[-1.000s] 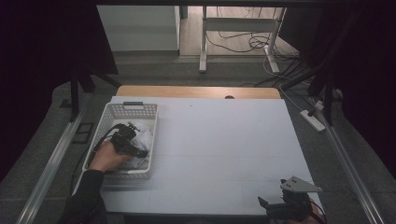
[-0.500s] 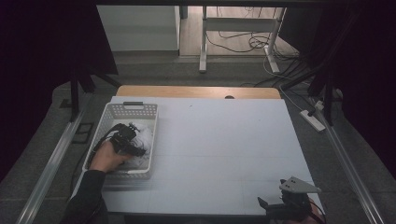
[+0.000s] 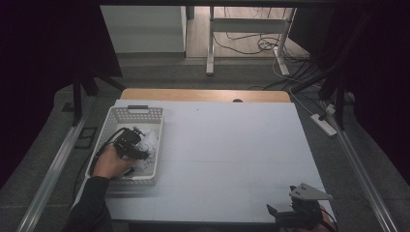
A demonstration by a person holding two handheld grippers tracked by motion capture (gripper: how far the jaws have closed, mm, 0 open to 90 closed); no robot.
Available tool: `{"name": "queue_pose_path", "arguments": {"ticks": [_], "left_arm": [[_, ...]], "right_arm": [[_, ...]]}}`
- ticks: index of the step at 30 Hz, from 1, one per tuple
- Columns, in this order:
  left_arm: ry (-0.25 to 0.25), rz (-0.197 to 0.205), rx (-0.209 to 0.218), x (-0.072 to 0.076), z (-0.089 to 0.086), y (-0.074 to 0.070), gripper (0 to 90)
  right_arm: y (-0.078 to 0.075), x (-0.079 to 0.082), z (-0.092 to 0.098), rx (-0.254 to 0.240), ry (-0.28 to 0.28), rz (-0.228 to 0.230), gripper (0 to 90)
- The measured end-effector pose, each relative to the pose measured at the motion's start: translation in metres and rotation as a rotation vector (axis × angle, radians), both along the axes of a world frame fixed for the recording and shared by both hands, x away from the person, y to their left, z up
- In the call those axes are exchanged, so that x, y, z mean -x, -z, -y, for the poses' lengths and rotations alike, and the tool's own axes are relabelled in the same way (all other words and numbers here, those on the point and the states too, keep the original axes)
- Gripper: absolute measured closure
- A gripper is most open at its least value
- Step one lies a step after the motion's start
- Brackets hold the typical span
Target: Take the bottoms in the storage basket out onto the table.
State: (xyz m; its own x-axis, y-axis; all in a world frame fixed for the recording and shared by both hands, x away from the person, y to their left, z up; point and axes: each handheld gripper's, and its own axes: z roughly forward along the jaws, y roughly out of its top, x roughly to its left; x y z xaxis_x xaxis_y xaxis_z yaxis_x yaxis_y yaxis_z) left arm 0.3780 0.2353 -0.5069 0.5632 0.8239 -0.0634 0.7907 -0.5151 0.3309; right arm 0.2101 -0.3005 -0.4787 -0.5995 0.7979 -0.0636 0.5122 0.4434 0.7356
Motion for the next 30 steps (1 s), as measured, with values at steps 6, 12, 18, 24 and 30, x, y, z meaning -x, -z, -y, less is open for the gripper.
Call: {"name": "queue_pose_path", "arguments": {"ticks": [6, 12, 18, 24, 30], "left_arm": [[-0.043, -0.022, 0.021, -0.004, -0.001, -0.003, 60.3], [-0.059, 0.042, 0.048, -0.001, -0.008, -0.016, 61.0], [-0.090, 0.105, 0.106, 0.005, -0.019, -0.031, 60.9], [-0.110, 0.153, 0.172, 0.012, -0.028, -0.047, 60.8], [-0.105, 0.199, 0.181, 0.018, -0.027, -0.062, 60.7]], "right_arm": [[0.000, 0.000, 0.000, -0.001, -0.001, 0.000, 0.0], [0.000, 0.000, 0.000, -0.003, -0.002, -0.001, 0.0], [0.000, 0.000, 0.000, -0.001, -0.003, 0.001, 0.0], [0.000, 0.000, 0.000, -0.001, -0.006, 0.002, 0.0], [0.000, 0.000, -0.001, 0.001, -0.007, 0.002, 0.0]]}}
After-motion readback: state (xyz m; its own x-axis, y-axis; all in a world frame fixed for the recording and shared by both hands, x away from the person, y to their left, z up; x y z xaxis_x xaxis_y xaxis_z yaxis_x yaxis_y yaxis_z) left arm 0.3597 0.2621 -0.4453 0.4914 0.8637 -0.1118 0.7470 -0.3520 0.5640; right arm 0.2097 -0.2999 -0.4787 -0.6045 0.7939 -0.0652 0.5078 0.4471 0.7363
